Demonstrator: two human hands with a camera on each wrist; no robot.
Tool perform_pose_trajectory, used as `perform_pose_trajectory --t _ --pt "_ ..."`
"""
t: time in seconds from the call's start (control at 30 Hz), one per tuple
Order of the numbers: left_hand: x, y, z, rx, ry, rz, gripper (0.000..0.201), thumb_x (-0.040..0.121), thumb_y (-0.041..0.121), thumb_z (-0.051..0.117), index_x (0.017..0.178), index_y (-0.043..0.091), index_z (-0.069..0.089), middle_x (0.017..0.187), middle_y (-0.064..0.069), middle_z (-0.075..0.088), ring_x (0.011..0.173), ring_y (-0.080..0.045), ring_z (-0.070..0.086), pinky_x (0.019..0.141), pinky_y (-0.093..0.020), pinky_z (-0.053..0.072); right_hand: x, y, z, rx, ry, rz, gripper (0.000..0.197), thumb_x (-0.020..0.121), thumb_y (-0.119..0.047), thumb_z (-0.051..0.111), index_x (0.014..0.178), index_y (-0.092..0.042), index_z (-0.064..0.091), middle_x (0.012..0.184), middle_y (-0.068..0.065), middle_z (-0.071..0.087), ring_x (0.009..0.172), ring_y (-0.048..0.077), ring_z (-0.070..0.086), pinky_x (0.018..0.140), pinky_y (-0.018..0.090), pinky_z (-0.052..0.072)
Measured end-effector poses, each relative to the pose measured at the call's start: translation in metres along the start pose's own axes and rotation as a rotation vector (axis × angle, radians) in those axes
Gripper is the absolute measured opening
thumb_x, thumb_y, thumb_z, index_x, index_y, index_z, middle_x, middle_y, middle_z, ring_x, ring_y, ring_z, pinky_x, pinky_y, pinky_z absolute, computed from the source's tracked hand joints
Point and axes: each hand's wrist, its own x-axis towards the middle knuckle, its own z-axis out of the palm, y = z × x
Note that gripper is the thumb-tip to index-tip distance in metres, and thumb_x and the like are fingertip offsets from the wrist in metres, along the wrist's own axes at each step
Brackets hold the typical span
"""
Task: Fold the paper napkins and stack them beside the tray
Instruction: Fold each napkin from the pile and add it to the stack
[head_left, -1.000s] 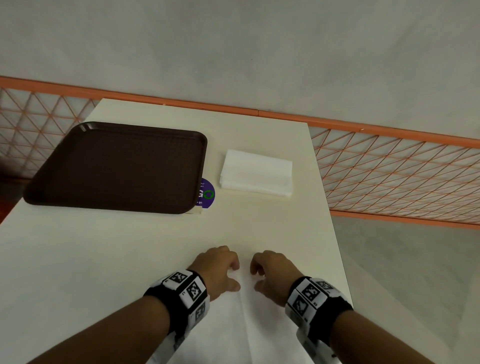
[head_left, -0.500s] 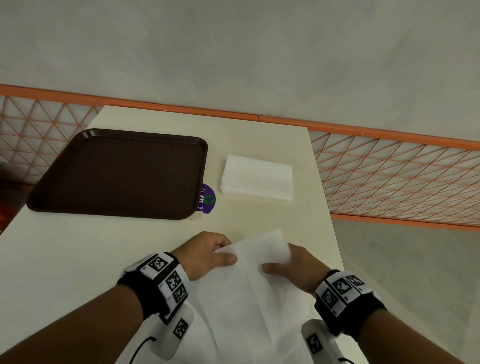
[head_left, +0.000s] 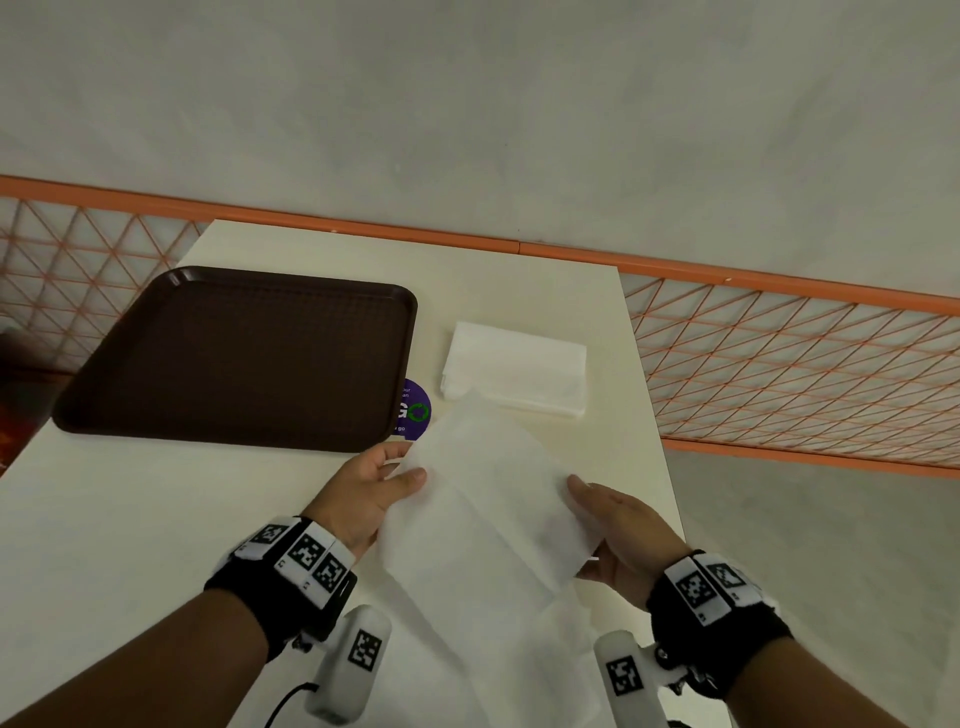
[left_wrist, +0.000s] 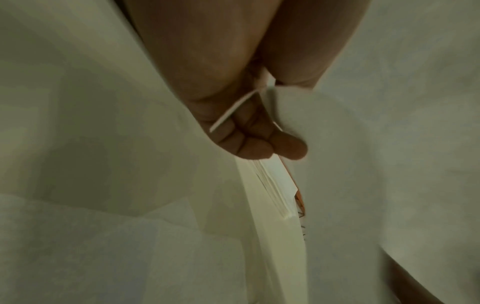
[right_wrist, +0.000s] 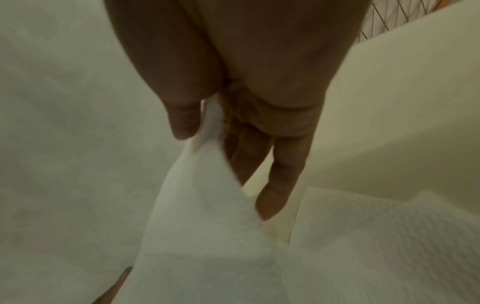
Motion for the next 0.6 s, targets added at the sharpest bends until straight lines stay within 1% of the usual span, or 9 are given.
perform_pose_trajectory --t 0.07,0.13,0.2,0.23,0.3,0.37,0.47,0.53,0.6 --pt "0.004 -0.004 -0.001 0.001 0.049 -0.008 0.042 0.088 0.003 0.063 0.124 0.022 0.056 0.119 -0.014 0.061 0.104 -0.029 0.065 0.088 -0.044 0.054 0.004 0.003 0.006 -0.001 0.034 0.083 0.048 0.088 -0.054 0.060 0.110 -0.013 0.070 0.102 0.012 0.074 0.090 0.031 0.069 0.080 0.049 0.058" --pt "0.006 -0.008 0.000 -0.035 0.091 0.008 0.050 0.088 0.003 0.063 0.130 0.028 0.053 0.122 -0.012 0.057 0.106 -0.027 0.063 0.086 -0.041 0.054 0.005 0.005 0.011 0.034 0.016 0.136 0.054 0.085 -0.060 0.058 0.108 -0.012 0.070 0.098 0.013 0.073 0.087 0.033 0.069 0.079 0.050 0.058" --pt "0.007 -0.012 -0.001 -0.111 0.124 0.010 0.047 0.089 0.001 0.061 0.125 0.031 0.055 0.120 -0.013 0.061 0.104 -0.027 0.065 0.081 -0.039 0.054 0.005 0.007 0.014 0.104 -0.014 0.151 0.049 0.087 -0.053 0.060 0.108 -0.010 0.068 0.093 0.015 0.071 0.080 0.032 0.068 0.076 0.047 0.058" --pt "0.008 -0.013 -0.002 -0.143 0.132 0.005 0.046 0.089 0.001 0.060 0.120 0.034 0.058 0.120 -0.014 0.062 0.104 -0.028 0.065 0.082 -0.040 0.054 0.005 0.007 0.015 0.144 -0.015 0.136 0.042 0.089 -0.044 0.062 0.110 -0.008 0.066 0.092 0.015 0.071 0.077 0.031 0.068 0.073 0.044 0.058" --pt "0.009 -0.017 -0.004 -0.104 0.142 0.000 0.044 0.088 0.004 0.063 0.114 0.040 0.062 0.125 -0.013 0.059 0.110 -0.029 0.062 0.092 -0.046 0.052 0.010 0.008 0.015 0.174 0.040 0.044 0.028 0.090 -0.020 0.065 0.115 -0.007 0.061 0.091 0.014 0.071 0.071 0.026 0.068 0.064 0.037 0.057" --pt "0.010 -0.018 -0.006 0.071 0.131 0.033 0.044 0.087 0.010 0.067 0.112 0.046 0.064 0.132 -0.011 0.054 0.119 -0.027 0.056 0.099 -0.050 0.047 0.014 0.007 0.012 0.112 0.134 -0.088 0.032 0.088 -0.003 0.065 0.117 -0.014 0.057 0.091 0.014 0.073 0.072 0.026 0.068 0.065 0.037 0.056" --pt "0.012 -0.014 -0.006 0.286 0.093 0.119 0.040 0.086 0.009 0.068 0.106 0.044 0.067 0.129 -0.001 0.059 0.122 -0.020 0.054 0.104 -0.047 0.044 0.014 -0.001 0.009 -0.066 0.185 -0.271 0.037 0.088 -0.002 0.065 0.115 -0.027 0.059 0.090 0.015 0.073 0.078 0.026 0.069 0.073 0.044 0.059" --pt "0.014 -0.009 -0.006 0.375 0.087 0.136 0.037 0.085 0.009 0.068 0.106 0.040 0.066 0.120 0.000 0.065 0.114 -0.020 0.060 0.102 -0.043 0.047 0.013 -0.004 0.006 -0.139 0.170 -0.356 0.036 0.087 0.001 0.065 0.112 -0.025 0.063 0.088 0.012 0.074 0.078 0.025 0.067 0.079 0.047 0.056" --pt "0.016 -0.005 -0.008 0.445 0.111 0.145 0.037 0.086 0.010 0.069 0.114 0.032 0.064 0.106 -0.005 0.068 0.099 -0.025 0.065 0.096 -0.038 0.051 0.013 -0.006 0.004 -0.176 0.149 -0.395 0.032 0.085 0.005 0.067 0.104 -0.021 0.068 0.084 0.007 0.075 0.078 0.023 0.065 0.081 0.045 0.054"
